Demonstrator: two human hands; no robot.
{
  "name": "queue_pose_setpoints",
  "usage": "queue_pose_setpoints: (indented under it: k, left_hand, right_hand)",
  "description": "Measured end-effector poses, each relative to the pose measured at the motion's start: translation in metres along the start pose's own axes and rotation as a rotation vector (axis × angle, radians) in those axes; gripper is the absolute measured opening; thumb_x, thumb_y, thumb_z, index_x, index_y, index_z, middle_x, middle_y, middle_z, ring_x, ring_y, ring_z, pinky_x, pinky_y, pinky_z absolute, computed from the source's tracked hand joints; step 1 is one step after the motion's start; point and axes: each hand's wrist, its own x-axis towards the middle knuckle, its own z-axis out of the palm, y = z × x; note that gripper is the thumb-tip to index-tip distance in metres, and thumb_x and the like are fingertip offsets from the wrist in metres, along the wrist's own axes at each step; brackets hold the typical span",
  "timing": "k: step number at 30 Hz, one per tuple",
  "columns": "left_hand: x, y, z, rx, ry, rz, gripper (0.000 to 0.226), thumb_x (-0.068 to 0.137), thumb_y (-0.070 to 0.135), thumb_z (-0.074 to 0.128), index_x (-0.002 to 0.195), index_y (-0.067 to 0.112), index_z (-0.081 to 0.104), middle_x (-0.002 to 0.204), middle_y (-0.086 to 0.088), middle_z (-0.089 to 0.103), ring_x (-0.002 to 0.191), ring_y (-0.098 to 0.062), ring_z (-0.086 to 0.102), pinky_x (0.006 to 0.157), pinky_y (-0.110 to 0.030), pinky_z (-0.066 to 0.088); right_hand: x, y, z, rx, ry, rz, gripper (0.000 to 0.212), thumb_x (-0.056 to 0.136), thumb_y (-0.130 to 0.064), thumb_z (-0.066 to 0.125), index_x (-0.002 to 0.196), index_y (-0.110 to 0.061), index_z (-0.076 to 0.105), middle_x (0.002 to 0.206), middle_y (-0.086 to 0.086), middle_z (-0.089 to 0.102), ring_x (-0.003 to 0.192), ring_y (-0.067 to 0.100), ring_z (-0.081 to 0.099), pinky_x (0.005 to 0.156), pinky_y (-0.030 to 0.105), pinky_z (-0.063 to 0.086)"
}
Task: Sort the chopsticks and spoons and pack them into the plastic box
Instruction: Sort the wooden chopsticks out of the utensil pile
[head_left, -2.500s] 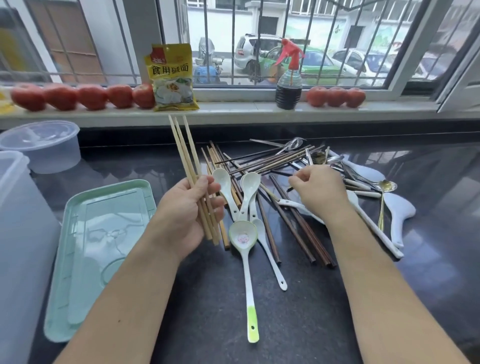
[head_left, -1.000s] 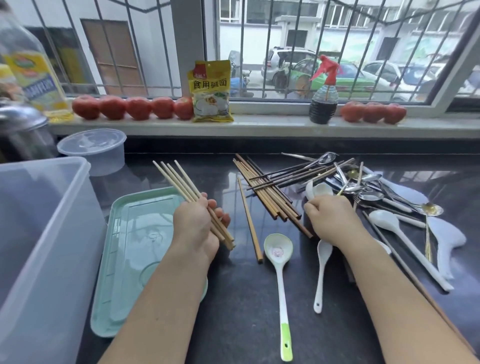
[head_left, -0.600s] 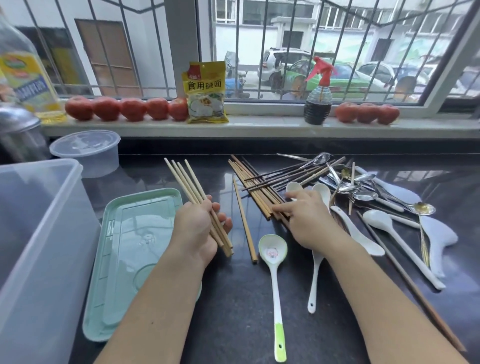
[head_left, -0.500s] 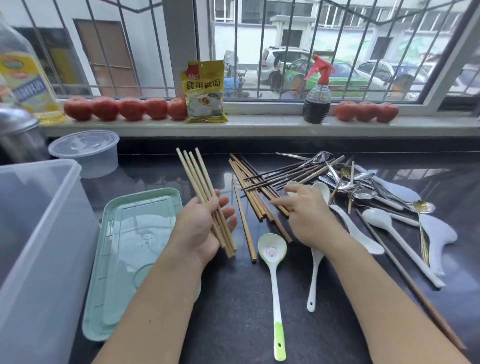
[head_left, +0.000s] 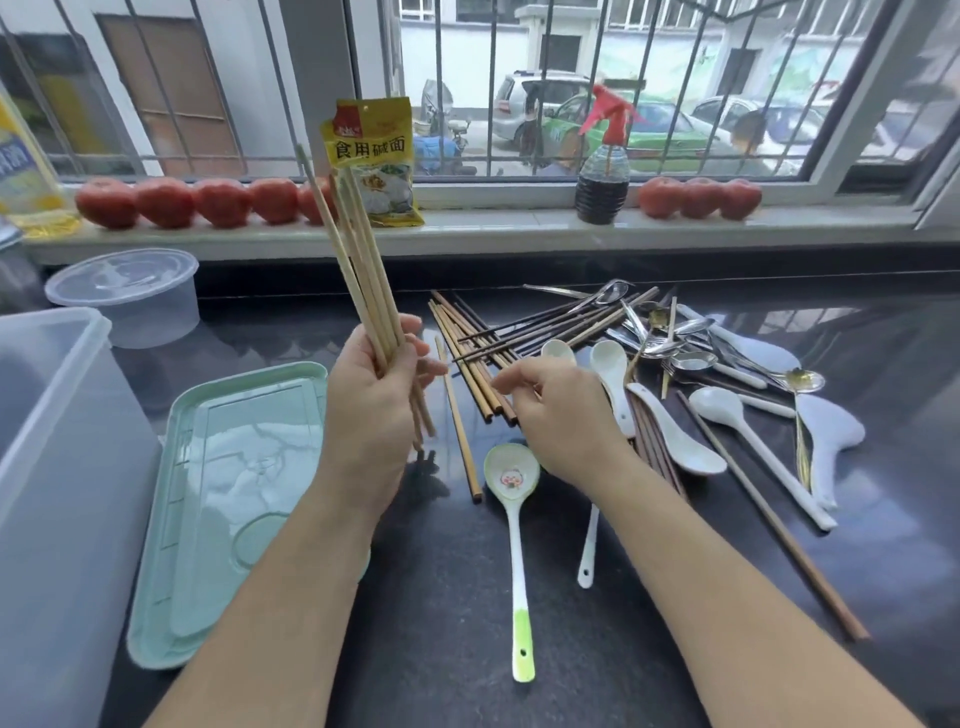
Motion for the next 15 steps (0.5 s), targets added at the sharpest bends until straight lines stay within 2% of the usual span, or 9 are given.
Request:
queue_pose_setpoints:
  k: [2, 4, 7, 9, 10, 12, 13, 15]
  left_hand:
    - [-0.003, -0.01, 0.003, 0.215, -0.013, 0.158, 0.018, 0.109, 0.009, 0.042, 0.108, 0.023, 0.053, 0.093, -0.004, 0.067, 0.087, -0.02, 0.072, 0.087, -0.036, 0.059]
    - [-0.007, -0.021, 0.004, 0.312, -0.007, 0.215, 0.019, 0.11, 0.012, 0.039, 0.109, 0.028, 0.047, 0.094, -0.003, 0.068, 0.088, -0.019, 0.071, 0.081, -0.033, 0.058]
    - [-0.008, -0.025, 0.01, 0.363, 0.034, 0.128, 0.014, 0.11, 0.012, 0.038, 0.112, 0.023, 0.046, 0.094, -0.005, 0.068, 0.082, -0.02, 0.068, 0.051, -0.013, 0.049]
    - [-0.005, -0.025, 0.009, 0.325, 0.074, -0.007, 0.012, 0.11, 0.012, 0.037, 0.111, 0.016, 0.048, 0.097, -0.011, 0.067, 0.085, -0.026, 0.07, 0.045, -0.014, 0.048]
    - [-0.005, -0.024, 0.008, 0.292, 0.1, -0.048, 0.013, 0.111, 0.013, 0.035, 0.111, 0.016, 0.048, 0.096, -0.012, 0.066, 0.086, -0.027, 0.07, 0.047, -0.019, 0.052]
    - [-0.004, -0.018, 0.007, 0.261, 0.138, -0.043, 0.014, 0.112, 0.016, 0.034, 0.112, 0.016, 0.048, 0.091, -0.009, 0.063, 0.083, -0.027, 0.071, 0.065, -0.034, 0.061]
    - [-0.005, -0.013, 0.007, 0.245, 0.134, -0.044, 0.014, 0.112, 0.017, 0.034, 0.112, 0.016, 0.048, 0.088, -0.008, 0.062, 0.082, -0.028, 0.071, 0.07, -0.036, 0.061]
    - [-0.012, -0.004, 0.011, 0.092, 0.065, -0.111, 0.014, 0.112, 0.016, 0.035, 0.11, 0.016, 0.048, 0.083, -0.008, 0.06, 0.076, -0.03, 0.068, 0.067, -0.034, 0.062]
  right_hand:
    - [0.0, 0.0, 0.0, 0.01, 0.022, 0.001, 0.03, 0.096, -0.005, 0.052, 0.104, -0.016, 0.078, 0.1, -0.004, 0.074, 0.092, 0.008, 0.065, 0.084, 0.021, 0.053]
    - [0.0, 0.002, 0.0, 0.023, 0.03, 0.015, 0.031, 0.094, -0.005, 0.051, 0.103, -0.016, 0.079, 0.097, -0.003, 0.074, 0.09, 0.01, 0.066, 0.082, 0.024, 0.053]
    - [-0.001, 0.007, 0.0, 0.026, -0.002, 0.057, 0.032, 0.093, -0.005, 0.049, 0.104, -0.016, 0.078, 0.099, -0.001, 0.074, 0.091, 0.01, 0.065, 0.081, 0.025, 0.054]
    - [0.0, 0.004, -0.003, 0.02, 0.007, 0.066, 0.032, 0.094, -0.005, 0.049, 0.107, -0.014, 0.077, 0.102, 0.0, 0.074, 0.095, 0.011, 0.065, 0.085, 0.028, 0.055]
    - [-0.001, 0.002, -0.007, 0.003, 0.036, 0.075, 0.031, 0.095, -0.007, 0.049, 0.108, -0.014, 0.076, 0.104, 0.001, 0.074, 0.097, 0.013, 0.065, 0.086, 0.03, 0.055]
    - [-0.002, 0.001, -0.028, -0.072, 0.091, 0.128, 0.028, 0.096, -0.012, 0.05, 0.111, -0.018, 0.074, 0.107, 0.002, 0.073, 0.101, 0.018, 0.063, 0.086, 0.032, 0.052]
    - [-0.003, 0.004, -0.045, -0.139, 0.089, 0.177, 0.026, 0.096, -0.015, 0.051, 0.11, -0.021, 0.072, 0.107, 0.001, 0.072, 0.101, 0.021, 0.062, 0.084, 0.031, 0.05]
    - [-0.013, 0.017, -0.088, -0.32, 0.036, 0.315, 0.02, 0.093, -0.02, 0.054, 0.1, -0.026, 0.071, 0.105, 0.0, 0.07, 0.099, 0.023, 0.062, 0.08, 0.03, 0.047]
